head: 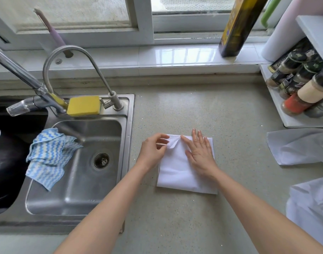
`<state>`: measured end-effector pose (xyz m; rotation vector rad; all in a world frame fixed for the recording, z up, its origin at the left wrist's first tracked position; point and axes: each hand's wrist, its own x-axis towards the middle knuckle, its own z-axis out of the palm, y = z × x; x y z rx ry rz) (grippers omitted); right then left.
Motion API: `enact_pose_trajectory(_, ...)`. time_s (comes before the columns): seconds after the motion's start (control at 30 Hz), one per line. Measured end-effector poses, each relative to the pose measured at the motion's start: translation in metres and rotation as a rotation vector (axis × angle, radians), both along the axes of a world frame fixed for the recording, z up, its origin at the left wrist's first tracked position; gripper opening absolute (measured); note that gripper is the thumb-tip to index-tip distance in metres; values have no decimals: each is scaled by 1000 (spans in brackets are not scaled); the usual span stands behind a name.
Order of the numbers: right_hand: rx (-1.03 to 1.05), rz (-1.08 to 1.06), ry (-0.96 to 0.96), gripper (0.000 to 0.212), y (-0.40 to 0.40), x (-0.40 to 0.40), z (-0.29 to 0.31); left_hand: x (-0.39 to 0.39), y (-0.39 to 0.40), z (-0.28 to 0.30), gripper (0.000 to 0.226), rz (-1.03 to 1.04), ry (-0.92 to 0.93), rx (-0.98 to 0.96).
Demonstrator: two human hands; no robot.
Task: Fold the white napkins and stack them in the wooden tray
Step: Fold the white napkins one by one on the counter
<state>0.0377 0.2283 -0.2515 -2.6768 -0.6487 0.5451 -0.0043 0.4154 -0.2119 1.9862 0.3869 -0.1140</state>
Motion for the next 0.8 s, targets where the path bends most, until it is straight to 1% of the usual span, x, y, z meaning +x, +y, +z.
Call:
enact_pose_trajectory(0.27, -21, -4, 31, 55, 1, 0, 7, 8, 3, 0, 23, 17, 44, 113)
enact_pose_trajectory(0.33, -22, -4, 36, 55, 1, -1, 8, 10, 2, 1, 19, 10, 51, 139)
enact_pose_trajectory(0.43, -33, 2, 40, 55, 2, 0, 9, 13, -1, 2, 4, 66, 56, 132)
enact_pose_trajectory(0.63, -51, 11, 35, 57, 1, 0, 7, 25, -6, -3, 11, 264, 152, 131)
enact_pose_trajectory(0.73, -36, 26, 24, 58, 0, 0, 7, 30, -9, -4, 12, 299, 173, 138)
enact_pose_trajectory(0.8, -17, 41, -10, 57, -2, -2, 6, 31, -8, -4, 12, 285, 169, 151)
